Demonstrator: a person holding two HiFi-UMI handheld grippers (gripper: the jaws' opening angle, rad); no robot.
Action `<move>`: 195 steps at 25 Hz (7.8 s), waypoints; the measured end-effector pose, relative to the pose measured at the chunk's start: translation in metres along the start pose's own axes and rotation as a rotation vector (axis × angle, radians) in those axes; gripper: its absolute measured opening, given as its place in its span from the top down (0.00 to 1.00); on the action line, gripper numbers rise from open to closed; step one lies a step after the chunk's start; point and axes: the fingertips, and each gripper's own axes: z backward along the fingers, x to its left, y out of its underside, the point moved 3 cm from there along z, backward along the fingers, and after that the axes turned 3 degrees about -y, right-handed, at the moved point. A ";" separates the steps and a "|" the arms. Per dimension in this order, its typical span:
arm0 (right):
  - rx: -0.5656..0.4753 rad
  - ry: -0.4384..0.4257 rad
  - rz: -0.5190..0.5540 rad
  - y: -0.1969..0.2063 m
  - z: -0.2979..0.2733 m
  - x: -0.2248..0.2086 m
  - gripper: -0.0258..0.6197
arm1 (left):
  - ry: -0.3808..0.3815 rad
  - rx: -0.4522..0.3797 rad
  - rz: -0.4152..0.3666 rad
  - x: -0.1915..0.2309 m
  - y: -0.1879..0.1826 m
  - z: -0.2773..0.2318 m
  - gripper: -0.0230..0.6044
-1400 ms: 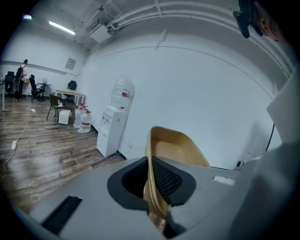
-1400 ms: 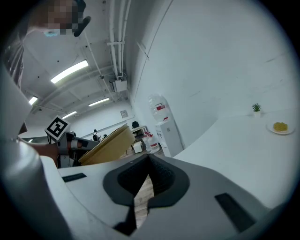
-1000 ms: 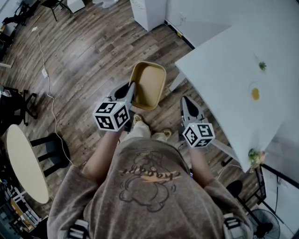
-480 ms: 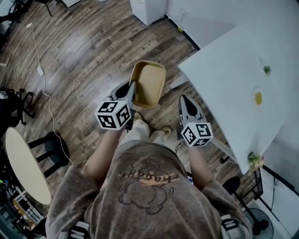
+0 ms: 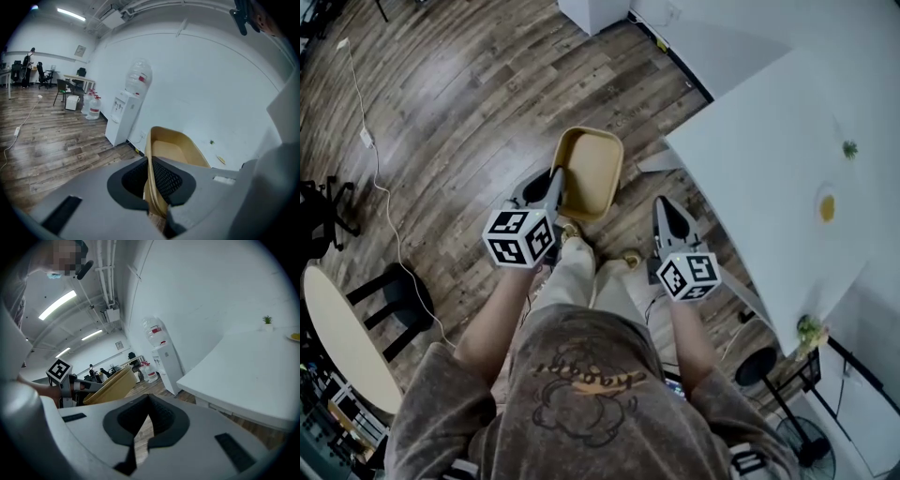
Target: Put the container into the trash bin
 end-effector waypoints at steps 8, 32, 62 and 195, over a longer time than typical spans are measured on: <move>0.024 0.001 -0.012 0.039 -0.051 -0.022 0.96 | -0.003 0.038 0.012 0.038 0.030 -0.053 0.93; 0.133 -0.010 -0.031 0.224 -0.142 -0.089 0.96 | 0.011 0.137 -0.005 0.134 0.192 -0.180 0.93; 0.191 -0.010 -0.085 0.290 -0.158 -0.098 0.96 | -0.031 0.414 -0.209 0.210 0.395 -0.310 0.93; -0.242 0.069 0.175 -0.106 0.187 0.075 0.96 | 0.429 -0.237 -0.342 -0.203 -0.058 0.160 0.94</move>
